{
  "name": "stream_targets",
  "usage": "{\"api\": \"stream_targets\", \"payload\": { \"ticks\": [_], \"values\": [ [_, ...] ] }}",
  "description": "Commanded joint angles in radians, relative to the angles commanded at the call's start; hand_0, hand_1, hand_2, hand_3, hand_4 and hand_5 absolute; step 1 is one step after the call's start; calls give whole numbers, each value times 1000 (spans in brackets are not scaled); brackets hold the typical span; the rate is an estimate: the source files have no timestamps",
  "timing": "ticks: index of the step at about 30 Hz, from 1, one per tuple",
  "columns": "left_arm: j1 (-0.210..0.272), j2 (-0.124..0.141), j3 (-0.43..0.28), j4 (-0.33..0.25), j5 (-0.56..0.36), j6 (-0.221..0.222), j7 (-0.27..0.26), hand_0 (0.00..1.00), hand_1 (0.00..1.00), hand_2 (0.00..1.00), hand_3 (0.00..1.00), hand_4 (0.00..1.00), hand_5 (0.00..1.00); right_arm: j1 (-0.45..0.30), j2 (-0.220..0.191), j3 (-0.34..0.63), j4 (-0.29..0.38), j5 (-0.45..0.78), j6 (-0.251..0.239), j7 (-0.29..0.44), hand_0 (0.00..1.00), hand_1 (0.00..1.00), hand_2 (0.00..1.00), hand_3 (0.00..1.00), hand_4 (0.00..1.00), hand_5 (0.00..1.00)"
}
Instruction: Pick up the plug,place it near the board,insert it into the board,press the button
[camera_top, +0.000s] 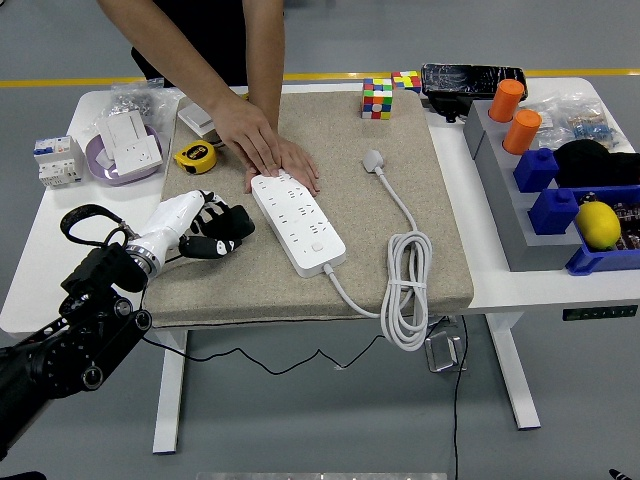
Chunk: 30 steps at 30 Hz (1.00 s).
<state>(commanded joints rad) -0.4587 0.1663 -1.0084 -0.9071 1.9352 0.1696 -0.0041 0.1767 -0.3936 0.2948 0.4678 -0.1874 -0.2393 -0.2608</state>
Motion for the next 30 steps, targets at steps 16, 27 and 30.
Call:
{"api": "stream_targets", "payload": {
  "ticks": [16,27,30],
  "values": [
    [2,7,-15,-18,-31,-55,-1,786,855,808,733,916,416,2,1,-2,0,4,1,1,915,801,767,763,998,790],
    [24,15,-71,-69,-41,-82,3,809,866,824,781,998,552,4,3,2,1,2,1,1,915,801,767,764,998,789],
    [43,11,-111,-101,-74,-93,4,809,866,824,781,998,552,5,4,6,1,1,0,1,915,801,767,764,998,789]
  ]
}}
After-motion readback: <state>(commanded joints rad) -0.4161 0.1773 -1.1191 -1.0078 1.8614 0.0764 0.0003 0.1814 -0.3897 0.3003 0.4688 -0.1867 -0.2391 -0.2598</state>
